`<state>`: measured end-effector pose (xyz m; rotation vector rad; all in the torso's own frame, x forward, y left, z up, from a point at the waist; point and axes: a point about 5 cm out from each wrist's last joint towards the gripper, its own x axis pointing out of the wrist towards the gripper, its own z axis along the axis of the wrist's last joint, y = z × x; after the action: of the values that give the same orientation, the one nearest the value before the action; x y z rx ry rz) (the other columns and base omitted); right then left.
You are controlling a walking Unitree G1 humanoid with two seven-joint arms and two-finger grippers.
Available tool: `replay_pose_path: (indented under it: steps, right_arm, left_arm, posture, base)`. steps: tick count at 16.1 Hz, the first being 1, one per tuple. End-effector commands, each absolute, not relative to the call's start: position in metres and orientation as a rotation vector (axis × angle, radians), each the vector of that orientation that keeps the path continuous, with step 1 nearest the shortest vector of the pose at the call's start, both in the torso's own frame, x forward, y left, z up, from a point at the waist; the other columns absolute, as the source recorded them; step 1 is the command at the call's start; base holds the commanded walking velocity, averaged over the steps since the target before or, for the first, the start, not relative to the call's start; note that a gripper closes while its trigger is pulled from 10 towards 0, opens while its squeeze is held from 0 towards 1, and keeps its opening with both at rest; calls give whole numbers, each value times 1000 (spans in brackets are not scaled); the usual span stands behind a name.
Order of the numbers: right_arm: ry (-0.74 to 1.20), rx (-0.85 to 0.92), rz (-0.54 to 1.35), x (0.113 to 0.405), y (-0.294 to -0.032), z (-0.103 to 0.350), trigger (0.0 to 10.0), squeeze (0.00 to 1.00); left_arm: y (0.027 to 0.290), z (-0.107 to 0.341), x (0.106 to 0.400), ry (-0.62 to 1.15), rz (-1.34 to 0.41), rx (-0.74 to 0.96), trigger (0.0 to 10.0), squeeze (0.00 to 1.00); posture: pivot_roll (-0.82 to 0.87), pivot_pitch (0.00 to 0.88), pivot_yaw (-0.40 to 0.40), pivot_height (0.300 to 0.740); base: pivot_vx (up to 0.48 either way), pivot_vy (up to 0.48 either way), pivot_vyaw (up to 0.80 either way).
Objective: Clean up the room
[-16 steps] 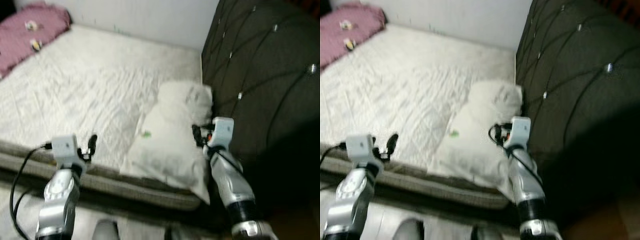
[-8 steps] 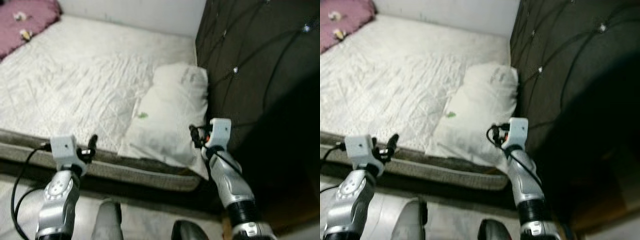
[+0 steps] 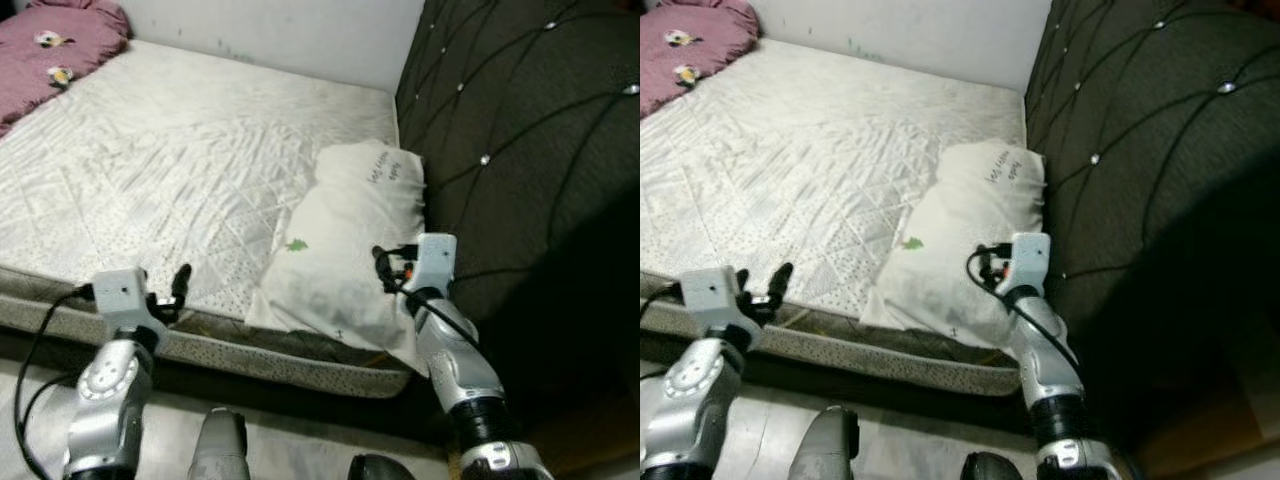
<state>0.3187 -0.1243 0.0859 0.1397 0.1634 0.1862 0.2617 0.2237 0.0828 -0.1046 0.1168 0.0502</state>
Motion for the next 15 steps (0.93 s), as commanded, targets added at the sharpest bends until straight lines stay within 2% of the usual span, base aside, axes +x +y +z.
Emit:
replay_pose_path:
  steps: [1,13,15]
  right_arm:
    - [155,124,170,319,-134,88,10000,0]
    - [178,123,271,315,-122,84,10000,0]
    - [192,128,286,313,-119,82,10000,0]
  left_arm:
    - [213,85,265,104,10,-121,10000,0]
    - [211,86,264,106,-15,-140,10000,0]
    - [212,82,261,144,-3,-126,10000,0]
  posture:
    - [39,0,-117,655]
    - [45,0,-118,655]
    - [50,0,-113,655]
  base:
    - [341,0,0]
    - [469,0,0]
    - [178,0,0]
